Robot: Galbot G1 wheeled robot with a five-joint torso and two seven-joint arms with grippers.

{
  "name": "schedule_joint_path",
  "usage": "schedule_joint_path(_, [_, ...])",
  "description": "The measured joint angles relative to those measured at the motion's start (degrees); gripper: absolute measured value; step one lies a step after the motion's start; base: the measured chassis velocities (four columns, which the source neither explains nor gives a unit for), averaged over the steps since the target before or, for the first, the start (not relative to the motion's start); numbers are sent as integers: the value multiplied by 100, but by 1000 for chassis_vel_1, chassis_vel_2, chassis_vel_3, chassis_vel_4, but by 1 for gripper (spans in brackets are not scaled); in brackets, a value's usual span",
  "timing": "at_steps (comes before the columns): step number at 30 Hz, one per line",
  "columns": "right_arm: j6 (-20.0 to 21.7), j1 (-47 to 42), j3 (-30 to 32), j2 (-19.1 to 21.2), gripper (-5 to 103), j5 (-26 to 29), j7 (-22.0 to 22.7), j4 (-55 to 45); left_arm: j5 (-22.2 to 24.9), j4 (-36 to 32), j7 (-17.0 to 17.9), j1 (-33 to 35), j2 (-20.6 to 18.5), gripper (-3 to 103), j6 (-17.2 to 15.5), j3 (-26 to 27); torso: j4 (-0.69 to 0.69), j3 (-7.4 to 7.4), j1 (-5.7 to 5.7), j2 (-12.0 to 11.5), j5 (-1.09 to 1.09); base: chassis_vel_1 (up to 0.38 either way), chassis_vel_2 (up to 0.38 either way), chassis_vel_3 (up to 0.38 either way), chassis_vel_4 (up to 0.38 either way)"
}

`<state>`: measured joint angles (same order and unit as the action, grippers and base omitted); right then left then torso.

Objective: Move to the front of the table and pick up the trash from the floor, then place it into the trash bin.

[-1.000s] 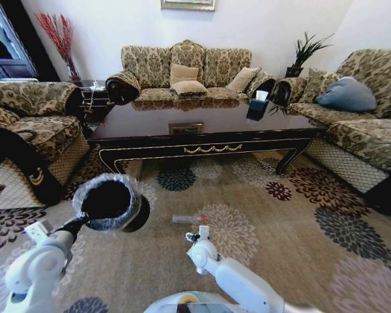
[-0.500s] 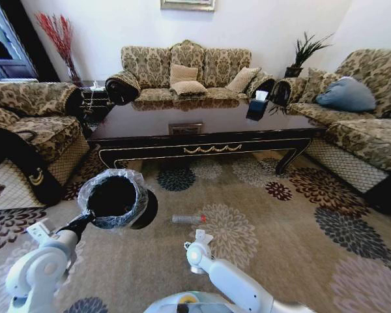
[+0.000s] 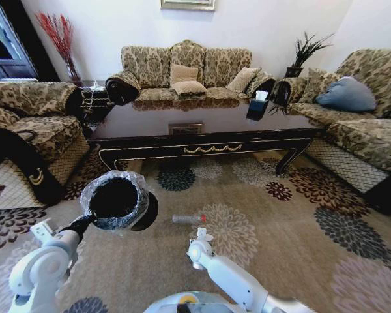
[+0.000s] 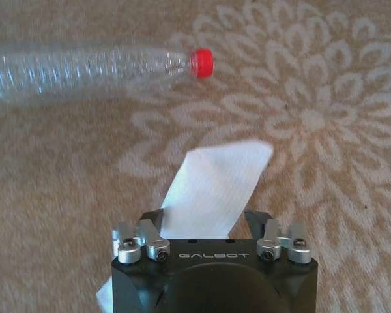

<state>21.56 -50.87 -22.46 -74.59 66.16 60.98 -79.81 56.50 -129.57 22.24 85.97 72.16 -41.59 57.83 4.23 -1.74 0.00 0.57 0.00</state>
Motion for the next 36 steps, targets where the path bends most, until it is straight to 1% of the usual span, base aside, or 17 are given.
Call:
schedule_joint_path(2, [-5, -24, -34, 8, 68, -73, -16, 2, 0, 0, 0, 15, 1, 2, 5, 11, 0, 0, 0, 0, 0, 0, 0, 0, 0])
schedule_joint_path(3, [-15, -40, -80, 27, 57, -156, -32, 2, -4, 0, -2, 34, 10, 2, 14, 20, 0, 0, 0, 0, 0, 0, 0, 0, 0])
schedule_joint_path(4, [-20, -48, -112, 43, 57, -205, -37, -3, -13, 0, -2, 49, 23, 2, 21, 23, 0, 0, 0, 0, 0, 0, 0, 0, 0])
schedule_joint_path(6, [-24, -52, -130, 55, 52, -231, -38, -21, -24, 0, -2, 64, 41, 2, 26, 23, 0, 0, 0, 0, 0, 0, 0, 0, 0])
schedule_joint_path(8, [-29, -57, -135, 80, 41, -257, -39, -85, -65, -7, -5, 92, 79, 2, 36, 20, 0, 0, 0, 0, 0, 0, 0, 0, 0])
schedule_joint_path(9, [-29, -57, -135, 80, 41, -257, -39, -85, -65, -7, -5, 92, 79, 2, 36, 20, 0, 0, 0, 0, 0, 0, 0, 0, 0])
schedule_joint_path(12, [-145, -102, -79, 158, 25, -452, -118, -199, -127, -17, -6, 108, 121, 2, 50, -8, 0, 0, 0, 0, 0, 0, 0, 0, 0])
schedule_joint_path(15, [-233, -142, -41, 221, 20, -584, -183, -284, -158, -19, -6, 110, 140, 2, 52, -33, 0, 0, 0, 0, 1, 0, 0, 0, 0])
schedule_joint_path(18, [-488, -240, 105, 311, 4, -833, -264, -503, -235, -19, -6, 122, 171, 2, 63, -81, 0, 0, 0, 0, 1, 0, 0, 0, 0])
schedule_joint_path(21, [-790, -299, 223, 432, 1, -1116, -422, -758, -272, -18, -6, 143, 195, 2, 73, -107, 0, 0, 0, 0, 1, 0, 0, 0, 0])
schedule_joint_path(25, [-1446, -320, 441, 862, 0, -1474, -1035, -1400, -393, 69, -24, 176, 231, 2, 117, -194, 0, 0, 0, 0, 1, 0, 0, 0, 0])
schedule_joint_path(26, [-1446, -320, 441, 862, 0, -1474, -1035, -1400, -393, 69, -24, 176, 231, 2, 117, -194, 0, 0, 0, 0, 1, 0, 0, 0, 0])
schedule_joint_path(29, [-2114, -327, 589, 1199, 0, -1595, -1742, -1914, -452, 174, -36, 165, 261, 2, 127, -296, 0, 0, 0, 0, 1, 0, 0, 0, 0])
schedule_joint_path(31, [-2756, -289, 623, 1378, 0, -1796, -2513, -2108, -512, 291, -36, 140, 284, 2, 140, -424, 0, 0, 0, 0, 2, 0, 0, 0, 0])
schedule_joint_path(32, [-2756, -289, 623, 1378, 0, -1796, -2513, -2108, -512, 291, -36, 140, 284, 2, 140, -424, 0, 0, 0, 0, 2, 0, 0, 0, 0])
schedule_joint_path(34, [-3376, -178, 626, 1527, 0, -1882, -3465, -2156, -576, 433, -32, 113, 312, 2, 147, -565, 0, 0, 0, 0, 1, 0, 0, 0, 0])
schedule_joint_path(36, [-3841, 25, 555, 1627, 0, -1853, -4306, -2158, -692, 601, -32, 67, 353, 2, 161, -743, 0, 0, 0, 0, 0, 0, 0, 0, 0])
